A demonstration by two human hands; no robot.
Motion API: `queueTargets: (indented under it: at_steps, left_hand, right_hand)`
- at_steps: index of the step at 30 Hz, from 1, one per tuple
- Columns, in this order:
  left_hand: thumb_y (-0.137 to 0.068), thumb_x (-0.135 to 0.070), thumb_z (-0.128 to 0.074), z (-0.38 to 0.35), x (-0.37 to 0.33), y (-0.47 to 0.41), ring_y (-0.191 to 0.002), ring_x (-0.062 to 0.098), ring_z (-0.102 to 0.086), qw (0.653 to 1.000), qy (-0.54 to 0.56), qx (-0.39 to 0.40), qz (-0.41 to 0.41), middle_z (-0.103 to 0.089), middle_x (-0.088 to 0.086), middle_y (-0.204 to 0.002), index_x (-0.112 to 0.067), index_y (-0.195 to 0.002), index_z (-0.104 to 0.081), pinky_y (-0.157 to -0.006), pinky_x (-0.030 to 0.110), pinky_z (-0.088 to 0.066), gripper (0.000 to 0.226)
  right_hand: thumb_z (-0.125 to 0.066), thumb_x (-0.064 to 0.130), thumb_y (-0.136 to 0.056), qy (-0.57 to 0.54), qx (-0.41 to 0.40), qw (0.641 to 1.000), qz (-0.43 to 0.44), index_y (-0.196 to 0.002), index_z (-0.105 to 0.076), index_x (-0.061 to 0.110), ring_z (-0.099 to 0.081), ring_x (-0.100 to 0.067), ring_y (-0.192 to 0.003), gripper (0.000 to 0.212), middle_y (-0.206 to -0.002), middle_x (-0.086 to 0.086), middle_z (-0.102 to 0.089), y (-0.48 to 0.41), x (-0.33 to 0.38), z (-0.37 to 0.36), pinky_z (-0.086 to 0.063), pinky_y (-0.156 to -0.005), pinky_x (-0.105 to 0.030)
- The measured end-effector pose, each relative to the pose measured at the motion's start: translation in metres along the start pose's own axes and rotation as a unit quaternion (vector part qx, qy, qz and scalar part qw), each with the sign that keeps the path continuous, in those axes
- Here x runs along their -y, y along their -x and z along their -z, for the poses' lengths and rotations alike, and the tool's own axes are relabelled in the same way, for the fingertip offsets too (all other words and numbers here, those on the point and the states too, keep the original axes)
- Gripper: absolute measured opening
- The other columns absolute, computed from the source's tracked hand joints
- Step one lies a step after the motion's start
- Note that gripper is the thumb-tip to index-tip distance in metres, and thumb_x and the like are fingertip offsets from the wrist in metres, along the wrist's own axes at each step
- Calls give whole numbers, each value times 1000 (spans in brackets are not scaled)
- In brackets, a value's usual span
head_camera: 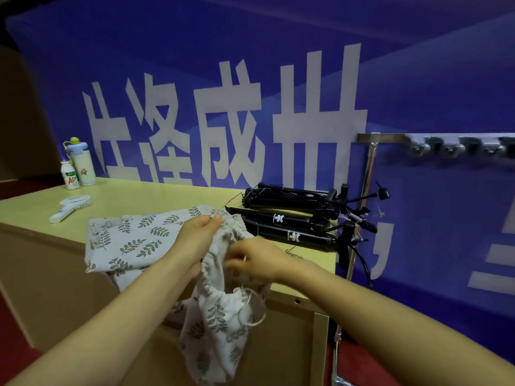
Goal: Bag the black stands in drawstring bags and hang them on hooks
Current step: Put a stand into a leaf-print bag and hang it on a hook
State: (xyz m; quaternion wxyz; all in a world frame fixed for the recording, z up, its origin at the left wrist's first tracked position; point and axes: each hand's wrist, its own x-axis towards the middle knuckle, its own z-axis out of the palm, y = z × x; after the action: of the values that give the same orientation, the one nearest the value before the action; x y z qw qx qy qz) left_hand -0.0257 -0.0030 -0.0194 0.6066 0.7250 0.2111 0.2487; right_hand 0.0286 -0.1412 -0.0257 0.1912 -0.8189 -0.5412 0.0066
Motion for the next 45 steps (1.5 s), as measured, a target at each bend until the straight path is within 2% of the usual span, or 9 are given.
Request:
queueTargets:
  at_steps: [3, 6, 9, 13, 20, 26, 29, 37, 45]
  left_hand:
    - [-93, -35, -52, -6, 6, -7, -86, 26, -59, 1000, 1, 3, -7, -65, 17, -95, -7, -86, -61, -84, 38, -48, 30]
    - [-90, -41, -54, -15, 15, -16, -84, 17, -44, 1000, 10, 18, -11, -48, 6, -90, -17, -91, -55, -76, 31, -35, 24]
    - [-74, -55, -58, -21, 20, -27, -84, 20, -49, 999, 26, 34, 1, -52, 5, -88, -17, -88, -58, -84, 34, -41, 40]
    - [-91, -39, -54, -25, 27, -40, -87, 23, -55, 999, 18, 27, 7, -61, 12, -90, -13, -82, -63, -82, 35, -44, 29]
    - [-91, -39, -54, -17, 44, -55, -91, 27, -56, 999, 36, 23, 22, -62, 17, -93, -14, -74, -63, -86, 39, -45, 31]
    - [-90, -40, -56, -12, 49, -60, -112, 37, -60, 998, 46, 7, 50, -66, 23, -115, -11, -91, -68, -103, 53, -43, 31]
    - [-89, -42, -57, -9, 47, -58, -105, 34, -62, 997, 46, 7, 57, -67, 20, -108, -10, -94, -69, -102, 54, -43, 35]
    - [-85, -44, -58, -11, 38, -43, -86, 25, -53, 998, 45, 11, 48, -57, 13, -88, -18, -71, -63, -82, 39, -42, 30]
    - [-73, -55, -59, -12, 36, -41, -81, 22, -47, 999, 31, 14, 39, -52, 5, -91, -18, -85, -58, -78, 34, -36, 39]
  right_hand:
    - [-51, 30, -95, -107, -114, 984, -83, -94, -67, 9, -59, -14, -72, 26, -85, -4, -68, 4, -30, 21, -53, -74, -35]
    - [-51, 29, -95, -10, -183, 970, -159, -95, -63, 9, -57, -20, -75, 24, -81, -3, -61, -1, -72, 32, -47, -67, -35]
    - [-51, 29, -95, 90, -107, 969, -203, -96, -58, 7, -58, -26, -80, 23, -90, -9, -61, -16, -107, 32, -46, -67, -36]
    - [-54, 34, -93, 160, -26, 962, -220, -109, -55, 8, -60, -29, -89, 30, -102, -12, -62, -34, -130, 22, -51, -74, -39]
    - [-57, 40, -91, 225, 25, 943, -243, -107, -56, 10, -53, -22, -77, 34, -87, -4, -54, -55, -141, 11, -43, -64, -32]
    - [-55, 38, -92, 161, 41, 958, -232, -113, -56, 9, -56, -23, -86, 36, -98, -8, -60, -59, -145, 17, -46, -72, -32]
    - [-55, 39, -91, 122, 26, 967, -221, -110, -56, 10, -54, -20, -81, 35, -89, -4, -56, -56, -143, 25, -45, -69, -30]
    - [-52, 42, -93, 88, 26, 971, -219, -114, -56, 10, -54, -19, -80, 39, -89, -5, -56, -40, -138, 32, -44, -67, -28]
    - [-45, 42, -96, 60, 33, 976, -209, -123, -53, 7, -57, -21, -90, 44, -105, -10, -61, -22, -131, 37, -45, -74, -28]
